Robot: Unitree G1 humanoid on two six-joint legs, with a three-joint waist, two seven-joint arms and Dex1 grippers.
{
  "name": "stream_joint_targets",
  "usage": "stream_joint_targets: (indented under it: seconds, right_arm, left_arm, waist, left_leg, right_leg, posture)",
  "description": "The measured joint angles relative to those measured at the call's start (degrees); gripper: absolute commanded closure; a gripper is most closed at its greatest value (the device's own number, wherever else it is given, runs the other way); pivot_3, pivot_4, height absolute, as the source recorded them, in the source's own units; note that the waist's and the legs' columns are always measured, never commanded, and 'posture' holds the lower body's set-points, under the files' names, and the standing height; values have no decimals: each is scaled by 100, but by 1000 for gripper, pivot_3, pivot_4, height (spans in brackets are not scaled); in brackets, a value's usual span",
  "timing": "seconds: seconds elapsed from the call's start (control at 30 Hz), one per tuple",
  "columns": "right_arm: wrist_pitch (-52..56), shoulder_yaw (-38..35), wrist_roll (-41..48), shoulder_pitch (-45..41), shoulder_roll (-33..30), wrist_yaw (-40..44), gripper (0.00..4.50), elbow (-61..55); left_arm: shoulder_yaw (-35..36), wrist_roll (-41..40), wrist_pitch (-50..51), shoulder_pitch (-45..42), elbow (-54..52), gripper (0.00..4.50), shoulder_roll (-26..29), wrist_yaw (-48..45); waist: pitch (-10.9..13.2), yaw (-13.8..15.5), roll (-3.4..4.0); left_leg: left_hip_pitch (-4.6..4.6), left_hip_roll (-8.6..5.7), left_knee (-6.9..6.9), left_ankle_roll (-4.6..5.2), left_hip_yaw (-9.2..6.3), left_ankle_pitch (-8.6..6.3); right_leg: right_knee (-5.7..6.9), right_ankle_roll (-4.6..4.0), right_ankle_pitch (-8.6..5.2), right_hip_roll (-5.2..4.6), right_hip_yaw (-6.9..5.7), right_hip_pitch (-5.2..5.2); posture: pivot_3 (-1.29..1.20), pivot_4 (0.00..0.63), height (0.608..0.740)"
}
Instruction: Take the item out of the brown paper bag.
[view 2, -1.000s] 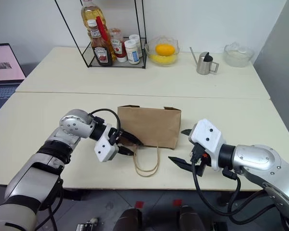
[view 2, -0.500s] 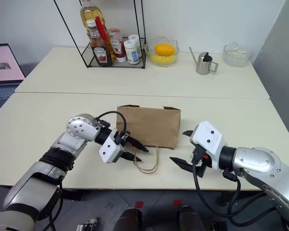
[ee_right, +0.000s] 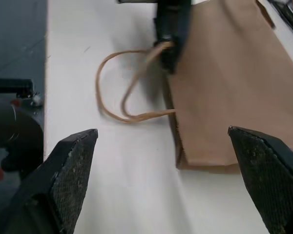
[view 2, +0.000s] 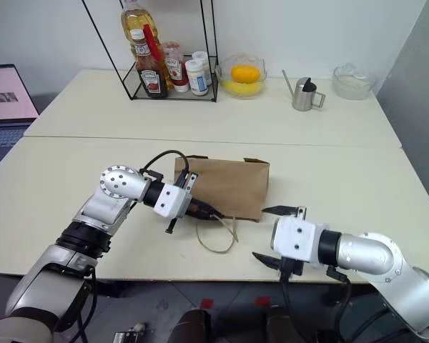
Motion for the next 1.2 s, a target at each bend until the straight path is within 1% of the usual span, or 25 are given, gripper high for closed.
stream_joint_targets:
  seconds: [0.03,0.13,0.23,0.3,0.4,0.57,0.83,0.9,1.0,1.07,1.13,1.2]
  right_arm:
    - [-538,84,-309,160,-46,121,0,163]
    - [-1686,281,-875,360,-28,349,0,501]
    - [-2517,503,-1289,433,120,506,0,802]
    - [-2800,706,-1512,397,334,564,0,941]
    - [-3019,1022,-1898,95,762,598,0,1230]
    - [-3049,1292,-2531,-627,1495,511,0,1886]
    - [-3333,1860,-3473,-1330,2273,373,0,2959]
    - [-3482,1913,-3689,-1399,2354,287,0,3149]
    - [-3612,1930,-3894,-1444,2477,156,573,3313]
    - [-3614,1975,-3992,-1443,2540,109,1304,3398]
    - [-3608,2005,-4103,-1441,2593,104,1922,3453]
    - [-3607,2015,-4150,-1437,2612,101,2704,3516]
  left_arm:
    - [62,-2,256,1,-52,4433,-48,115]
    - [200,-14,778,0,-252,4433,-132,317]
    - [261,-17,1091,6,-433,4433,-153,418]
    - [320,-17,1193,37,-494,4433,-153,483]
    - [378,-17,1295,105,-580,4433,-155,506]
    - [444,-18,1367,234,-690,4433,-158,493]
    - [480,-13,1345,363,-796,4433,-126,472]
    - [481,-13,1337,365,-801,4433,-115,472]
    - [481,-13,1329,375,-803,4500,-103,472]
    - [481,-13,1323,378,-803,4500,-102,472]
    - [488,-13,1323,377,-803,4500,-99,474]
    - [528,-13,1323,376,-802,4500,-95,478]
  waist:
    - [0,0,0]
    - [0,-3,-1]
    - [0,-2,-1]
    - [0,-2,-1]
    - [0,-6,-1]
    - [0,-1,-1]
    - [0,-1,-1]
    - [0,6,-1]
    - [0,2,-1]
    - [0,1,-1]
    - [0,1,-1]
    - [0,1,-1]
  left_leg:
    - [1,0,0,0,0,0]
    - [3,0,0,0,0,0]
    - [5,0,0,-1,0,1]
    - [6,0,0,-1,-1,1]
    - [9,1,1,-2,-2,1]
    - [11,0,3,-8,-2,4]
    - [11,0,2,-13,-3,7]
    - [10,0,2,-12,-3,7]
    - [12,0,2,-10,-3,5]
    - [14,0,2,-8,-2,5]
    - [14,0,2,-7,-2,4]
    - [13,-1,2,-7,-2,4]
  right_leg:
    - [0,0,0,0,0,0]
    - [1,0,0,1,0,1]
    - [2,0,0,1,0,2]
    - [2,0,0,1,0,2]
    - [4,0,0,2,0,5]
    - [8,-1,0,0,0,6]
    - [10,-1,1,0,-2,5]
    - [10,-1,1,0,-2,5]
    - [12,-1,1,0,-2,5]
    - [15,-1,0,0,-1,5]
    - [15,-1,0,0,-1,5]
    - [15,-1,0,0,-1,5]
  posture:
    - [0,150,740]
    - [0,150,740]
    - [0,150,740]
    - [0,150,740]
    - [0,150,740]
    - [0,150,740]
    - [0,150,740]
    - [0,150,740]
    - [0,150,740]
    - [0,150,740]
    - [0,150,740]
    - [0,150,740]
